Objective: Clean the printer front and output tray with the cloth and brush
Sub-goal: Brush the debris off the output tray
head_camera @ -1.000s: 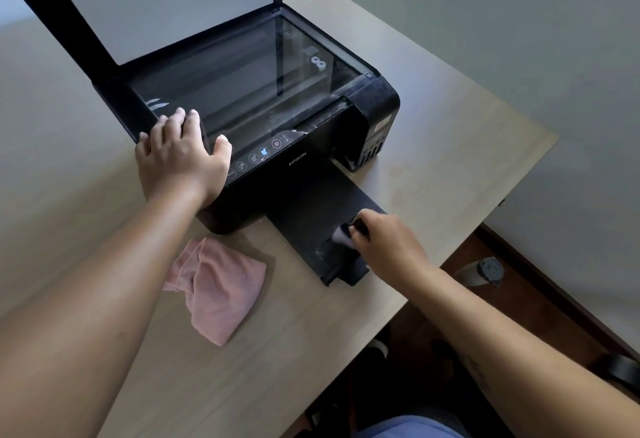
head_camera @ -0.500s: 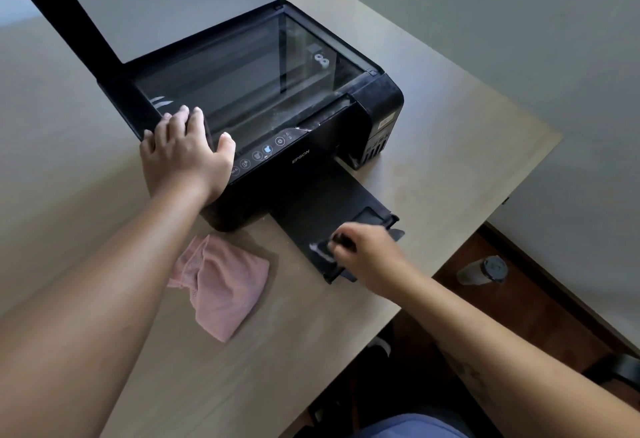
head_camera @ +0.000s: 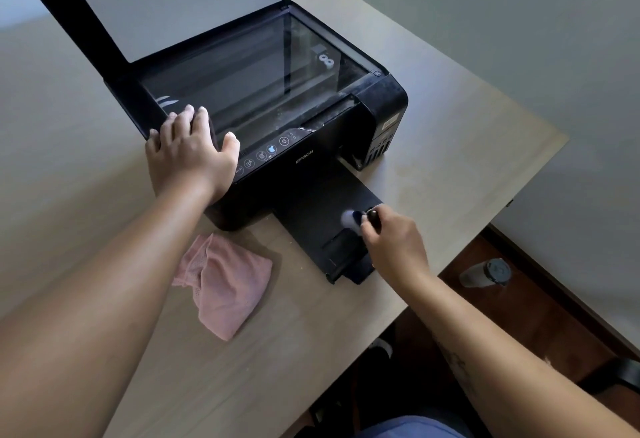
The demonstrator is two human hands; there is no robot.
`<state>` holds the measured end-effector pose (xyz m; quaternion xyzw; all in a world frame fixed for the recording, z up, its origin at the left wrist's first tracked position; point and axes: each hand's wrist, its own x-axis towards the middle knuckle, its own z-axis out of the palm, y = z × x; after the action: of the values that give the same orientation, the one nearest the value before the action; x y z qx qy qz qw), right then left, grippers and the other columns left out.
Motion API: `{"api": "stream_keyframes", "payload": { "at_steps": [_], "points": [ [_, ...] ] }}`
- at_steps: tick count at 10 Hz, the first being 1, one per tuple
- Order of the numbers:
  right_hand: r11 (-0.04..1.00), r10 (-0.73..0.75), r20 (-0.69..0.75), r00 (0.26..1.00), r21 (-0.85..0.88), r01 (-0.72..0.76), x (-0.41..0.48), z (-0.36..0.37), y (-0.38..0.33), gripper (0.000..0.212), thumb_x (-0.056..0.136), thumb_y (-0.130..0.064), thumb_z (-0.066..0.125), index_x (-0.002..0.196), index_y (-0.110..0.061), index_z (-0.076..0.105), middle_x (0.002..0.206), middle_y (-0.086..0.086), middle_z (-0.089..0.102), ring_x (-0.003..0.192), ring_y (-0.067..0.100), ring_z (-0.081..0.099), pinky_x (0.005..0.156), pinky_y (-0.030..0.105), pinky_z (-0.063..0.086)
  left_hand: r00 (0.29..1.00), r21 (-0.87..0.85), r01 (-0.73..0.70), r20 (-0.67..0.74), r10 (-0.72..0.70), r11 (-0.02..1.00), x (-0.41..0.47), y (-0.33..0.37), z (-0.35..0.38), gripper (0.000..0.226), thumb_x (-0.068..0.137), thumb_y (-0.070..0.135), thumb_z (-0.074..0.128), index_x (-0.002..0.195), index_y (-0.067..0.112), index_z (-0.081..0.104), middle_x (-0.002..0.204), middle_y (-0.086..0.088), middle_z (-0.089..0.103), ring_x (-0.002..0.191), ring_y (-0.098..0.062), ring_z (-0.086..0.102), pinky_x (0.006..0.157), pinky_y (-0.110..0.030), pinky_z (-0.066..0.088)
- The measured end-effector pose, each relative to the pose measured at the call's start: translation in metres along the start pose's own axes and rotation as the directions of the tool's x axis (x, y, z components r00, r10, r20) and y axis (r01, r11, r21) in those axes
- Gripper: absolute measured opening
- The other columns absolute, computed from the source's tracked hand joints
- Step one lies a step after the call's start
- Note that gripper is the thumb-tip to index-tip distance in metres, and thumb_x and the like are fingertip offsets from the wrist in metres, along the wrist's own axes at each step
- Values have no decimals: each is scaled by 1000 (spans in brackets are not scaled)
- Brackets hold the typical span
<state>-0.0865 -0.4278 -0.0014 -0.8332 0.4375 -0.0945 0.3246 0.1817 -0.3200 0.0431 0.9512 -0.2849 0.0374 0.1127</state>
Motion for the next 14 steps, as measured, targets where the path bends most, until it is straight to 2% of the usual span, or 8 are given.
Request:
{"api": "stream_keyframes", "payload": {
  "at_steps": [1,2,3,7,9,11,13,14],
  "points": [
    [992,-108,204,973,-36,118,-3,5,-9,25,89,-34,55,77,-12,55,69,4,62,63,24,57,53,36,42,1000,4,3,-1,-3,1000,1,0,-1,69,91,56,32,150,20,29,160,-1,23,146,-22,16,119,-46,9],
    [999,-48,135,990,-8,49,1,-7,-6,24,90,-36,55,80,-14,59,69,3,62,62,21,57,53,33,41,1000,3,0,3,0,1000,1,-1,0,69,91,56,32,150,21,29,160,-1,23,146,-22,16,119,-46,9],
    [996,78,-70,995,55,-74,5,-36,11,28,93,-33,52,75,-11,54,67,8,60,55,16,48,48,29,32,1000,-5,-1,-6,1,1000,1,-1,-1,69,91,56,32,150,20,30,160,-1,24,146,-22,16,119,-46,9],
    [937,332,-241,912,197,-289,-21,-57,58,24,92,-34,51,79,-15,57,74,6,67,75,25,66,63,33,48,1000,-11,-4,0,4,1000,1,-1,-2,69,91,56,32,150,20,29,160,-2,23,146,-22,16,120,-46,8],
    [959,223,-170,960,217,-185,-20,-52,38,24,97,-31,52,83,-13,58,69,-3,67,60,-14,57,49,7,38,1000,-4,-2,5,2,1000,0,0,-1,69,91,56,32,150,20,29,160,-1,23,147,-22,16,120,-45,8],
    [963,182,-144,973,226,-147,1,-40,27,26,96,-33,50,81,-12,57,74,7,67,71,21,62,59,35,46,1000,1,2,6,-2,1000,1,0,-2,69,91,56,32,150,21,28,160,-1,22,147,-21,15,119,-45,7],
    [989,101,-67,993,117,-93,5,-23,22,27,96,-32,50,78,-13,53,69,6,62,59,19,54,50,29,36,1000,-3,3,-1,-3,1000,0,0,-1,69,91,55,33,150,21,30,160,-1,24,146,-21,16,119,-45,8],
    [998,-56,55,997,27,55,-3,-5,6,23,95,-29,53,79,-13,51,63,1,55,54,18,50,46,29,33,1000,1,2,-7,-2,1000,1,0,-2,69,91,55,34,150,20,30,159,-2,24,146,-22,17,119,-45,9]
  ]
}}
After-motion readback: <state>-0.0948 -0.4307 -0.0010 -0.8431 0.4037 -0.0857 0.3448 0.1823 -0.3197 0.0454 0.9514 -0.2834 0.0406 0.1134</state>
